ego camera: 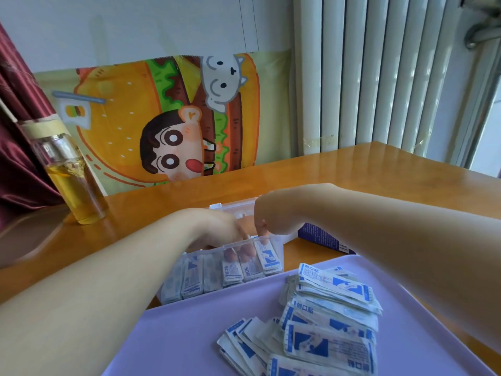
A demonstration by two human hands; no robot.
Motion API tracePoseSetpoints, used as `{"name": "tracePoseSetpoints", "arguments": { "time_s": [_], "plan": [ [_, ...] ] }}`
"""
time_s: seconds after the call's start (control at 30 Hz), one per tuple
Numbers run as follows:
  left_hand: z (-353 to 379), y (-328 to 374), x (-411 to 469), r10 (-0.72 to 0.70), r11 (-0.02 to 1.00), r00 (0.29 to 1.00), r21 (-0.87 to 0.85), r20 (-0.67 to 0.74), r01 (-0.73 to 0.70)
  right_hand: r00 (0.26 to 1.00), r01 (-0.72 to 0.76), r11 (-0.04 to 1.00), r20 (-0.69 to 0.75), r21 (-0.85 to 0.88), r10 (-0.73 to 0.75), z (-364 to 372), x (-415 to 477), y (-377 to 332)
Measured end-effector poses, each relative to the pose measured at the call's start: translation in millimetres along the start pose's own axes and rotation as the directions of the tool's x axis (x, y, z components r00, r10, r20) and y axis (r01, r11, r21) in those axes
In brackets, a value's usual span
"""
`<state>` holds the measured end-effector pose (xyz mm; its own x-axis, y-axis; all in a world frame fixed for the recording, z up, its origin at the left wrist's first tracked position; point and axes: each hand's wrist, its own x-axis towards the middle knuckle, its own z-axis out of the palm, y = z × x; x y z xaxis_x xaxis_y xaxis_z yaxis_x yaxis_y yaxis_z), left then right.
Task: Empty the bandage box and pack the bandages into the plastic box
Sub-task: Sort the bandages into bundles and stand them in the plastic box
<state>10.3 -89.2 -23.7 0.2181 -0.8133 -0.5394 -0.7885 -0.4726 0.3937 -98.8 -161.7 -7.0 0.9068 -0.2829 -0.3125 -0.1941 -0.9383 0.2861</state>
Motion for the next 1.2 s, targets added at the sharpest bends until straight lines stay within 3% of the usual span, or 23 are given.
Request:
{"name": "tracePoseSetpoints", "arguments": {
  "time_s": [0.13,0.4,0.47,0.57,0.67,0.73,0.8,0.87,0.93,1.07,1.2],
  "plan": [
    [0.2,-1.1,3.0,0.018,1.000,1.000,-0.005,-0.017,-0.019,0.998,0.008,0.998,0.068,-0.064,-0.004,0.5,6.1,0.7],
    [2.0,-1.4,9.6,0.031,0.999,0.999,0.022,0.024,-0.032,0.994,0.018,0.999,0.106,-0.031,-0.015,1.9,11.4,-0.3],
    [1.0,-3.1,9.0,-0.003,1.000,1.000,-0.021,0.001,0.003,0.998,-0.008,1.000,0.059,-0.028,0.009,3.1,9.1,-2.4],
    [-2.6,-7.7,0.4,-0.044,0.985,0.994,-0.172,-0.103,0.026,0.988,-0.068,0.992,-0.132,0.103,0.081,6.7,5.1,-6.0],
    [-6.3,-10.3,-18.9,0.005,0.983,0.944,-0.172,-0.329,-0.065,0.871,-0.113,0.908,-0.400,0.402,0.286,10.8,-2.0,-6.3],
    [-3.6,-13.9,-34.6,0.043,0.983,0.843,-0.128,-0.535,-0.132,0.737,-0.072,0.831,-0.532,0.552,0.417,13.2,-11.7,-8.5],
    [4.9,-16.5,-54.6,0.062,0.965,0.727,-0.144,-0.684,-0.218,0.660,0.000,0.751,-0.564,0.661,0.497,18.4,-29.2,-13.3],
    [17.1,-18.8,-73.3,0.083,0.937,0.635,-0.157,-0.768,-0.313,0.650,0.028,0.683,-0.532,0.730,0.542,30.2,-48.8,-18.0],
    [36.9,-18.0,-91.7,0.105,0.907,0.611,-0.176,-0.784,-0.383,0.711,-0.045,0.644,-0.428,0.764,0.558,50.3,-69.7,-23.2],
    [82.4,-16.3,-109.6,0.116,0.858,0.641,-0.249,-0.758,-0.450,0.832,-0.270,0.561,-0.104,0.782,0.545,90.3,-100.0,-28.5],
    [112.8,-9.3,-115.0,0.076,0.816,0.658,-0.332,-0.749,-0.473,0.817,-0.216,0.305,0.001,0.927,0.577,105.6,-113.3,-23.7]
  ]
}}
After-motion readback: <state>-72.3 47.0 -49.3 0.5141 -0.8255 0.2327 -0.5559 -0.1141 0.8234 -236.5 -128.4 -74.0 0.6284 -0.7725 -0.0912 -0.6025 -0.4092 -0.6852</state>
